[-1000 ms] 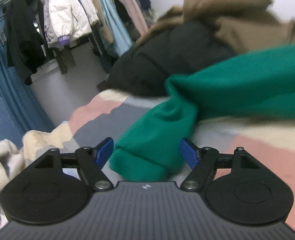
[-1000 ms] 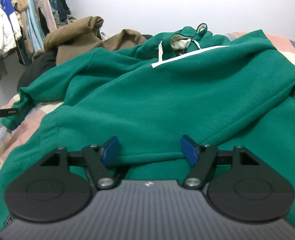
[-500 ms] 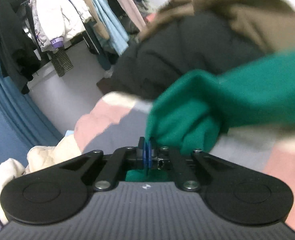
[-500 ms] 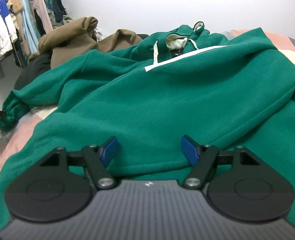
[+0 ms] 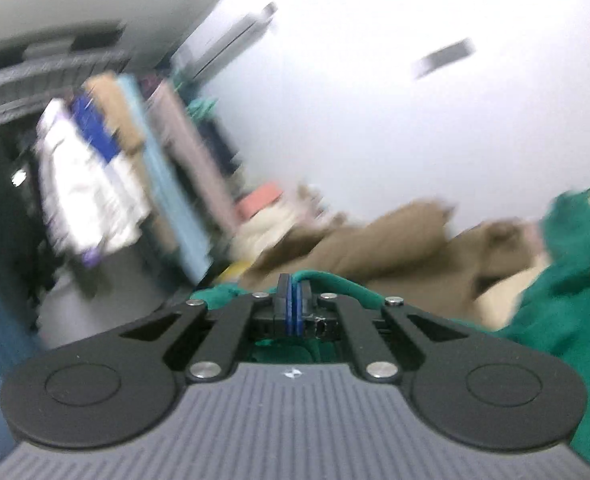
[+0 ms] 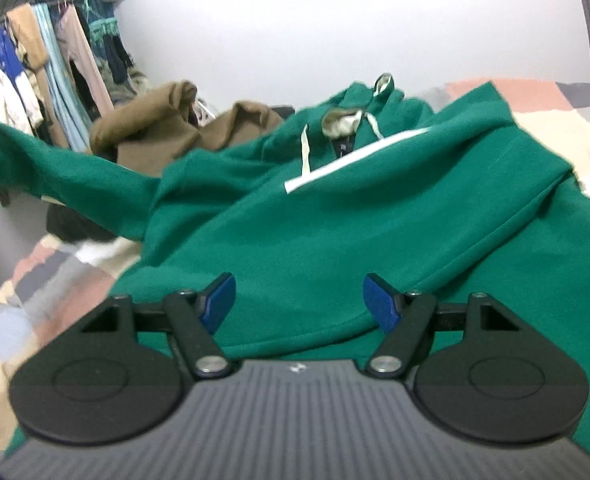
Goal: Fold large clothes
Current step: 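Grasp the other sleeve cuff with the left gripper and lift it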
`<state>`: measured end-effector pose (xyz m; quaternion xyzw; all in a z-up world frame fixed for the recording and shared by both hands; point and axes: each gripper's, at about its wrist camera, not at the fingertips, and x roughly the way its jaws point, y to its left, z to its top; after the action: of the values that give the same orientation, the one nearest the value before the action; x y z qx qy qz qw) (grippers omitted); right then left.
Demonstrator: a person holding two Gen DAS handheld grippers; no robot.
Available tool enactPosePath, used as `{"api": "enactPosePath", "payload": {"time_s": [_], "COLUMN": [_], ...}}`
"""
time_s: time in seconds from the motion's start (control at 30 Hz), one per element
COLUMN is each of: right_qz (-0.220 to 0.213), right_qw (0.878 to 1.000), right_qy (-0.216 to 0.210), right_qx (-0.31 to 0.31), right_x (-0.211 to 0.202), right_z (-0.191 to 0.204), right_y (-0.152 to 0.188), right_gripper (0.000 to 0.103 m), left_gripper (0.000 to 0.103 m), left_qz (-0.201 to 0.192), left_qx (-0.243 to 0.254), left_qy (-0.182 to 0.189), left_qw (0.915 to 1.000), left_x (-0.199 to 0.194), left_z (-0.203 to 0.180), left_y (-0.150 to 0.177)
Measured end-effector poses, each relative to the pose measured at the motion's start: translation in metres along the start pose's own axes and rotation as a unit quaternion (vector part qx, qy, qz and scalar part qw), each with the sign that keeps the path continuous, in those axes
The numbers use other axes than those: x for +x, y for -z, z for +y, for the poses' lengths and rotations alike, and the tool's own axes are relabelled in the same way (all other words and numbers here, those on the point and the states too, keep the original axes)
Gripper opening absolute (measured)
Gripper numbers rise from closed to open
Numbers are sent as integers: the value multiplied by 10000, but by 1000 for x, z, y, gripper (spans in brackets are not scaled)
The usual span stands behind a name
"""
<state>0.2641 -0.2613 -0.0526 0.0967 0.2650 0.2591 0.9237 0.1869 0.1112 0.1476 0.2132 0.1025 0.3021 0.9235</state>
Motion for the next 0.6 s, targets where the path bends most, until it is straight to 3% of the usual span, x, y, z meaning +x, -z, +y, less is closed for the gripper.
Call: {"api": "enactPosePath", "payload": {"time_s": [0.13,0.27,0.4,0.6], "right_qz": [-170,-223,-257,-388], "right_qw": [9996,9986,9970,9963], "right_qy": [-70,-90,-147,-87], "right_qx": [234,471,717,769], "right_x": [-21,-34,-50,-71], "right_z": [-9,-22,-34,-44], "right_y": [-3,-2,-2,1], "right_gripper": [72,72,73,74], "left_gripper": [2,2,2,3], "left_qz": [-360,-211,195,911], "left_qx": [126,-52,-339,-618], "left_qy": [749,1667,2623,3511], "left_qw": [9965,9858,9642,9298], "left_x": [-76,-138,-184,-214], "left_z": [-43,-93,-147,-219], "left_y": [-45,-55,-31,34]}}
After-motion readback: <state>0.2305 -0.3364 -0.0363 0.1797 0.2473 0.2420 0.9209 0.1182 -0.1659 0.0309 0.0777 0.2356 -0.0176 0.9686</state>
